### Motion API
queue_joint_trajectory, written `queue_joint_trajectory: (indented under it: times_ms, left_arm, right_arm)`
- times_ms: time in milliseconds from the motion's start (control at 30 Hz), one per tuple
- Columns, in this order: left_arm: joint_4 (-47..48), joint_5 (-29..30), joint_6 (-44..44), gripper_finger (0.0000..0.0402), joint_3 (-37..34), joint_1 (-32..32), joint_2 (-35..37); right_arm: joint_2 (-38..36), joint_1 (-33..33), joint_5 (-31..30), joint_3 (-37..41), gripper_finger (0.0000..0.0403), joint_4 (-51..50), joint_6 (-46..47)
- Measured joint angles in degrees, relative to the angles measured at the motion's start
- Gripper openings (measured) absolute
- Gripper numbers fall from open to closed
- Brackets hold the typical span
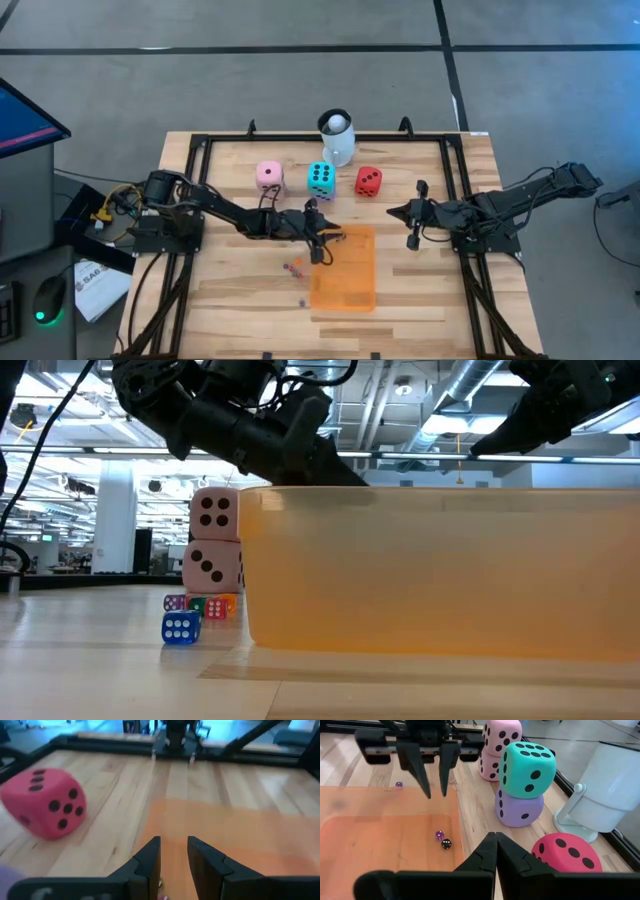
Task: Pick & Place Dice
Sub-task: Put the small orange dice into the orange bin
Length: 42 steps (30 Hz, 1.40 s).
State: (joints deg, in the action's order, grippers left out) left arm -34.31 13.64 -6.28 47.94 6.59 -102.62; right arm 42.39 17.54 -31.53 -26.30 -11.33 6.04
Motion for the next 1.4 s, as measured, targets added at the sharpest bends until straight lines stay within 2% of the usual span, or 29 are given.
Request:
queue_joint_trajectory:
  times_ms: [200, 567, 733, 1167, 1400]
  left_arm:
    - [6.6, 0.0, 0.0, 0.0085, 0.1, 0.0, 6.8]
    - [30.0, 0.0, -1.0, 0.0085, 0.1, 0.7, 23.2]
    - [36.1, 0.0, -3.1, 0.0085, 0.1, 2.3, 27.9]
    - [40.8, 0.0, -5.3, 0.0085, 0.1, 4.4, 29.6]
    - [48.6, 0.0, -8.2, 0.0085, 0.1, 5.3, 29.5]
  right_arm:
    - [0.0, 0.0, 0.0, 0.0, 0.0000, -0.3, 0.0]
    - [0.0, 0.0, 0.0, 0.0, 0.0000, -0.2, 0.0]
    - [0.0, 0.0, 0.0, 0.0, 0.0000, -0.2, 0.0]
    - [0.0, 0.0, 0.0, 0.0, 0.0000, -0.2, 0.0]
    - [0.0, 0.0, 0.0, 0.0, 0.0000, -0.2, 0.0]
